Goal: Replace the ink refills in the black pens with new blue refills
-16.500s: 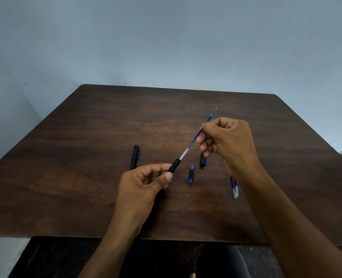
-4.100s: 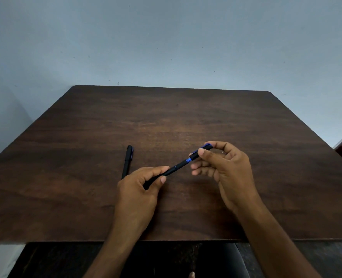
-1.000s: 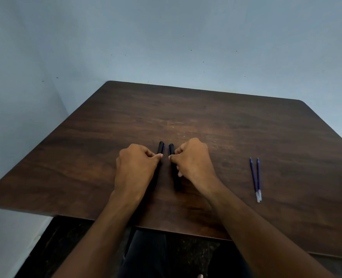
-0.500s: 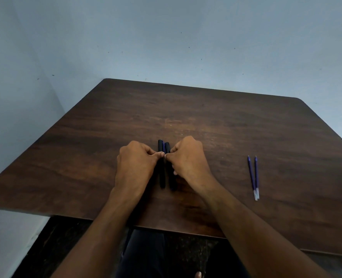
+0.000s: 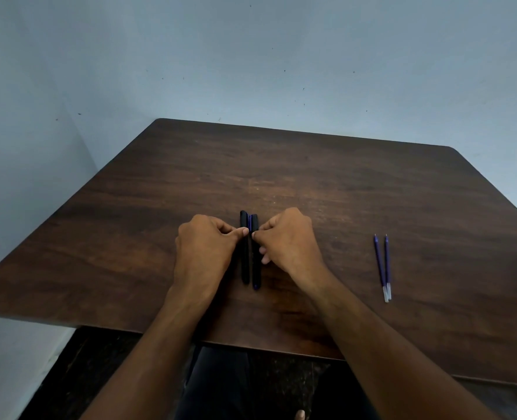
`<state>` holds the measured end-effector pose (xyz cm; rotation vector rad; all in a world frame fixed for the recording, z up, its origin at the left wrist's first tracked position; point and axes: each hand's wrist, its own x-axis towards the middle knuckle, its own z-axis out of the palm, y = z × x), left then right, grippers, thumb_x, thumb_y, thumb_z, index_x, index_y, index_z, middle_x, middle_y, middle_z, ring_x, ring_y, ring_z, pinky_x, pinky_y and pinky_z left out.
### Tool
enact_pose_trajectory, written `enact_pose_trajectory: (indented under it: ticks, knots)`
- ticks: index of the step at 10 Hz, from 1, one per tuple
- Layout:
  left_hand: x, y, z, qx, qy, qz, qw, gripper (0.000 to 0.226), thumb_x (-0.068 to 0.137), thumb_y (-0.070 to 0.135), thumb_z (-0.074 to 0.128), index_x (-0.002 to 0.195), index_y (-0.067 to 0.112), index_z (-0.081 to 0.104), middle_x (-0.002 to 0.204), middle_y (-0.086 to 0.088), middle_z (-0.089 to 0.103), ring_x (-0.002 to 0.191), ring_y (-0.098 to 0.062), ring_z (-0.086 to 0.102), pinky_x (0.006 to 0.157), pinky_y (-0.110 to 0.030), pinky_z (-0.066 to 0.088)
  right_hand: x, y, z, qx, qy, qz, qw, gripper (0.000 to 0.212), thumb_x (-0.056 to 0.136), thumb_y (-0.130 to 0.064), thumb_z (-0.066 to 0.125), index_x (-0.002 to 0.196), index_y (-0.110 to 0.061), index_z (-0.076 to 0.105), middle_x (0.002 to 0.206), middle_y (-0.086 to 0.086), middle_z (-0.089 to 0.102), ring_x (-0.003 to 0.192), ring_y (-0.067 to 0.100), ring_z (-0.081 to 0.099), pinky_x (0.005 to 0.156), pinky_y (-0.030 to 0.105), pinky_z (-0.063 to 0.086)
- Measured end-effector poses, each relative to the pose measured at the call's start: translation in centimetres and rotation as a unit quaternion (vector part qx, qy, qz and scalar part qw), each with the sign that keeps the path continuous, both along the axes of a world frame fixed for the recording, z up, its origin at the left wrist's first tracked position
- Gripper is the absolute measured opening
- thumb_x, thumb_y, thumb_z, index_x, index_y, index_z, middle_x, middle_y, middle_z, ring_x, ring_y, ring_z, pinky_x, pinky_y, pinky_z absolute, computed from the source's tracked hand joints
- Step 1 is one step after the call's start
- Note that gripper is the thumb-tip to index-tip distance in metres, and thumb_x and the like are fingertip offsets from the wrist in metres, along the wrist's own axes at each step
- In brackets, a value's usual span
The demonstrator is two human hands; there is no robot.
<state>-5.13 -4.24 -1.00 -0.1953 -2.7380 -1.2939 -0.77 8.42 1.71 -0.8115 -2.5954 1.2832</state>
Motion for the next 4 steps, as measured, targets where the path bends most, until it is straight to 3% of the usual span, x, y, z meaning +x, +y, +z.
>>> enact_pose_trajectory:
  ticks: [1,2,4]
  knots:
    - [0.2,0.0,0.2,0.000,0.001,-0.002,1.000,0.022,0.077,0.051,0.081,0.069,0.030,0.079,0.057,0.013,0.070,0.054,0.004,0.065,0.054,-0.024,0.057,0.3,0.1,-0.3,-0.009,0.025,-0.006,1.000,0.015,0.090,-0.012,0.070,0.076,-0.014,0.075,0.060,0.002,0.071,0.035,0.004,0.062,0.039,0.015,0.049]
    - [0.2,-0.4,0.4,-0.001,0.003,-0.010,1.000,0.021,0.079,0.047,0.081,0.066,0.031,0.077,0.054,0.016,0.068,0.052,0.005,0.064,0.050,-0.015,0.046,0.9,0.6,-0.8,-0.017,0.055,-0.016,0.998,0.032,0.091,-0.009,0.068,0.063,-0.024,0.067,0.058,0.001,0.070,0.035,0.003,0.061,0.037,0.014,0.047]
    - [-1.1,-1.0,2.4,-0.015,0.017,-0.073,0.997,0.009,0.085,0.040,0.077,0.081,0.032,0.078,0.068,0.024,0.067,0.067,0.013,0.064,0.051,-0.002,0.036,1.1,2.4,0.3,0.064,0.057,-0.014,0.996,0.035,0.094,-0.015,0.066,0.061,-0.026,0.064,0.068,-0.004,0.070,0.054,0.006,0.067,0.051,0.018,0.058]
